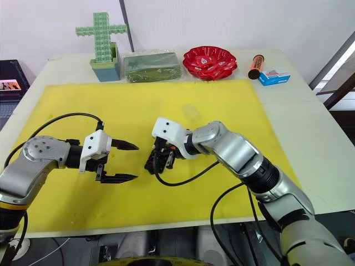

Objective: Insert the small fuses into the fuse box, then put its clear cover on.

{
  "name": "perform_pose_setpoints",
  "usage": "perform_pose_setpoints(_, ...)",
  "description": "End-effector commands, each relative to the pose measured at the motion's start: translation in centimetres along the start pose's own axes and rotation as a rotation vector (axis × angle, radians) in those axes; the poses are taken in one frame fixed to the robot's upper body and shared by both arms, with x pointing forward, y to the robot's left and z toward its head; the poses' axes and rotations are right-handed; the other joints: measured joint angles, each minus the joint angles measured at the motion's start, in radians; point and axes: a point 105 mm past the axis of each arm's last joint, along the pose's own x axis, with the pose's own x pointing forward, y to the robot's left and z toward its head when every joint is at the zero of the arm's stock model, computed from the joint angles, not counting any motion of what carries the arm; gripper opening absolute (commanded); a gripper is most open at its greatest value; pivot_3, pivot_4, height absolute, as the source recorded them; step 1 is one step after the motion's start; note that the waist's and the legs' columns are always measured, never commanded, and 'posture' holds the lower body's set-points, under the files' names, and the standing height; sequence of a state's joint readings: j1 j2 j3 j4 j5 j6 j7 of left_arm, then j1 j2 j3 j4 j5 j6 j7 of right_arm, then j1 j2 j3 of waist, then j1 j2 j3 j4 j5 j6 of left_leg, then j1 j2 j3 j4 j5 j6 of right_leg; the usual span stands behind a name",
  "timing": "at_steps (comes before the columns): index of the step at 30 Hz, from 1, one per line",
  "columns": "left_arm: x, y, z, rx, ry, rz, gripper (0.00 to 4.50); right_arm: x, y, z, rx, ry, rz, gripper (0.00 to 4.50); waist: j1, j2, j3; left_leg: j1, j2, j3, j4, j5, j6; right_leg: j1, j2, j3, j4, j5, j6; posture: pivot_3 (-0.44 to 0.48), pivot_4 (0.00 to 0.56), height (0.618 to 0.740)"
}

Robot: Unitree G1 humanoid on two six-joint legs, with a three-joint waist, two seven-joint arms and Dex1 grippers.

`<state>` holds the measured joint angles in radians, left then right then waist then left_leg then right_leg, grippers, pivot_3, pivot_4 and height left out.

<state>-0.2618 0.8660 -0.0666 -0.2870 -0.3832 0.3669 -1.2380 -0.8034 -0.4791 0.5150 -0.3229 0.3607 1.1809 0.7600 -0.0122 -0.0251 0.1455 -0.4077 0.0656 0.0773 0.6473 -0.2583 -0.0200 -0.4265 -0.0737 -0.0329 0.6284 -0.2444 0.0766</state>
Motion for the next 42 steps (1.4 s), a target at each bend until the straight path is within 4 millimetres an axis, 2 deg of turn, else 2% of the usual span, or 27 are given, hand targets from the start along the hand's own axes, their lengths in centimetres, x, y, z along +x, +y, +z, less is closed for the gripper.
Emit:
perform_pose_setpoints(1, -0.4, 0.2, 0.5, 0.027, -0.005, 0.008, 4.50, 0.8, 0.9, -0.7, 0.148, 0.042, 0.080, 0.02, 0.000, 0.000, 0.000, 0.000, 0.000, 0.000, 0.000, 0.000, 0.000, 0.000, 0.000, 0.000, 0.000, 0.000, 0.000, 0.000, 0.150, 0.740)
perform_pose_setpoints(11, -0.5, 0.0, 0.2, 0.018, -0.004, 0.012, 4.50, 1.0, 1.2, -0.9, 0.128, 0.076, 0.064, 0.02, -0.002, 0.000, 0.000, 0.000, 0.001, 0.000, -0.001, 0.000, 0.000, 0.000, 0.001, 0.000, 0.000, 0.000, 0.000, 0.000, 0.150, 0.740)
perform_pose_setpoints(17, -0.5, -0.2, 0.0, 0.014, -0.002, 0.009, 4.50, 0.2, 0.0, 0.7, 0.085, 0.029, 0.017, 0.02, -0.004, 0.000, 0.000, 0.000, 0.001, 0.000, -0.001, 0.000, 0.000, 0.000, 0.001, 0.000, 0.000, 0.000, 0.000, 0.000, 0.150, 0.740)
perform_pose_setpoints(28, -0.4, -0.3, -0.2, 0.013, -0.005, 0.006, 4.50, -0.7, 0.1, 2.0, 0.071, -0.008, 0.042, 0.02, -0.002, 0.000, 0.000, 0.000, 0.001, 0.000, -0.001, 0.000, 0.000, 0.000, 0.001, 0.000, 0.000, 0.000, 0.000, 0.000, 0.150, 0.740)
perform_pose_setpoints(35, -0.4, -0.4, -0.4, 0.011, -0.006, 0.009, 4.50, -1.8, -0.5, 3.3, 0.075, -0.053, 0.030, 0.02, -0.001, 0.001, 0.000, 0.000, 0.001, 0.000, -0.001, 0.000, 0.000, -0.001, 0.001, 0.000, 0.000, 0.000, 0.000, 0.000, 0.150, 0.740)
perform_pose_setpoints(42, -0.6, 0.0, -0.5, 0.014, -0.003, 0.020, 4.50, -2.0, -0.1, 3.2, 0.074, -0.049, 0.043, 0.02, -0.001, 0.001, 0.000, 0.000, 0.001, 0.000, -0.001, 0.000, 0.000, -0.001, 0.001, 0.000, 0.000, 0.000, 0.000, 0.000, 0.150, 0.740)
